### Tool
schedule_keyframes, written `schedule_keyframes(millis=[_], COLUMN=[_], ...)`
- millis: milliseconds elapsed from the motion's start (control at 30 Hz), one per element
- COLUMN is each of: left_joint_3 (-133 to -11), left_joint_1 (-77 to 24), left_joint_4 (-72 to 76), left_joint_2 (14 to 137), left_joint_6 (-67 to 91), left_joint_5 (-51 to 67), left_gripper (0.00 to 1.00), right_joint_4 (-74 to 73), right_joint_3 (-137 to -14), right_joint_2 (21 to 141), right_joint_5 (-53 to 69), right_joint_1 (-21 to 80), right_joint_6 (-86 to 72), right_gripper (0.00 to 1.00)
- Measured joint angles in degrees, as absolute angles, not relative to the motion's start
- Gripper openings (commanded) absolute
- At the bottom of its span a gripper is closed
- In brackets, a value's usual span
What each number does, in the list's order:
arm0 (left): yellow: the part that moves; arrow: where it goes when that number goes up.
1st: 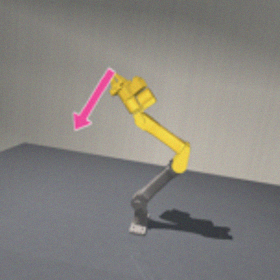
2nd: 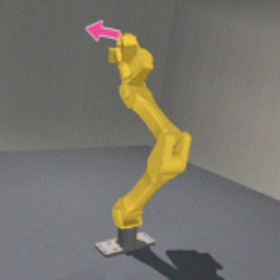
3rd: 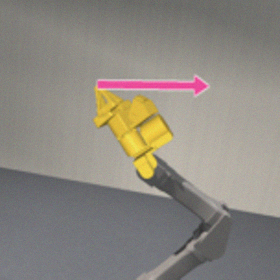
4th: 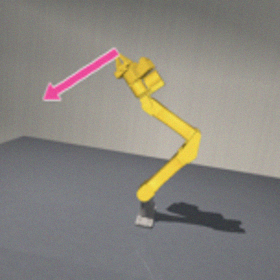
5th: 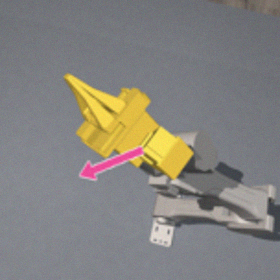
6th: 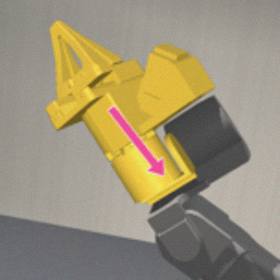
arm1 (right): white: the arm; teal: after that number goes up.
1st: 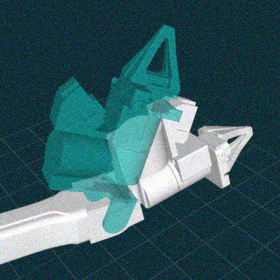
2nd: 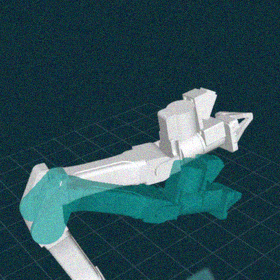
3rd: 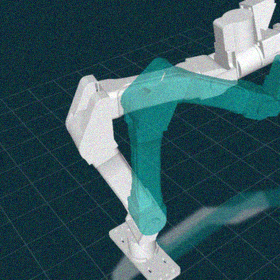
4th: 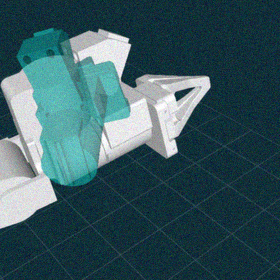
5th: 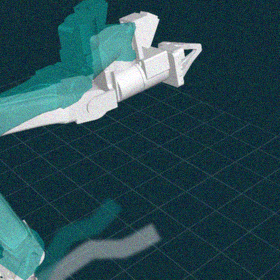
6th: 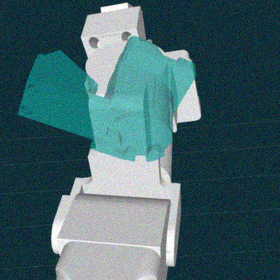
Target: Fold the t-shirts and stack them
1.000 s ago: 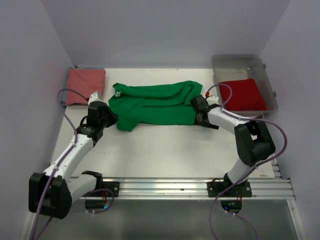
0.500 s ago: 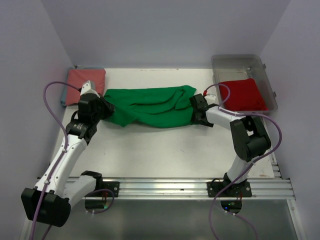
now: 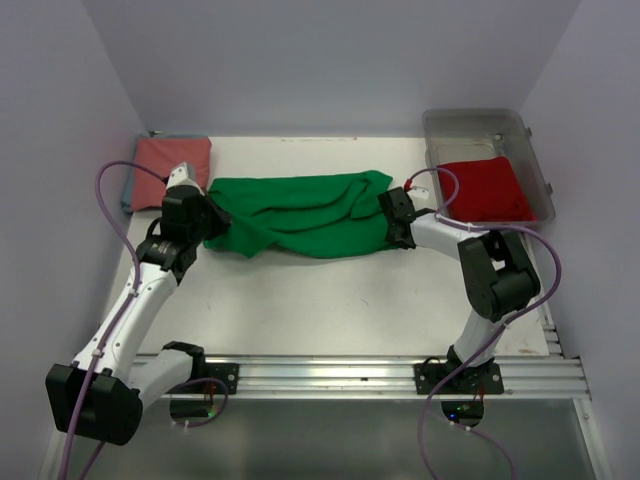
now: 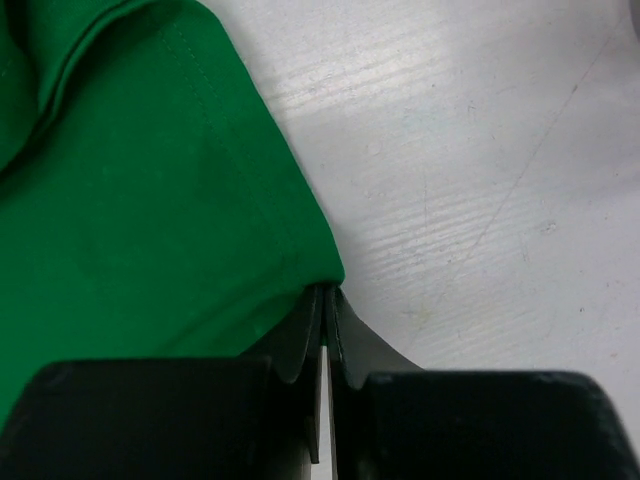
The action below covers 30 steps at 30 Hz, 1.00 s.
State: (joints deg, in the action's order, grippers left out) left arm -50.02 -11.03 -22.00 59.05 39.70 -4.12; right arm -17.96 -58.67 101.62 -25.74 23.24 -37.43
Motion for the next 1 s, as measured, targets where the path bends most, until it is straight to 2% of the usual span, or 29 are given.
schedule_keyframes(millis=[267,533,767,1000], left_joint_3=[-50.1,-52.9,-58.8,-70.4], left_joint_1=[-11.0,-11.0,-11.0,-11.0], left_joint_4=[-22.4,-26.0,-28.8,-28.9], left_joint_2=[58.8,54.5,48.0,36.1], left_joint_6=[39.1,37.3,34.2,27.5], left_joint_5=[-4.1,-5.1,-6.3,0.0], left_gripper=[0.00,0.00,0.00,0.00], right_joint_4=[-21.5,-29.4,-35.2,-35.1], right_joint_3=[-57.1,-56.0,-61.8,-68.9], right_joint_2=[98.0,73.2,56.4,38.8], right_joint_5=[-26.0,-24.3,-20.5,-6.1], right_joint_1=[23.2,23.3,23.7,24.0], right_joint_6=[-37.5,-34.8,-29.1,-19.7], right_gripper=[0.00,0.00,0.00,0.00])
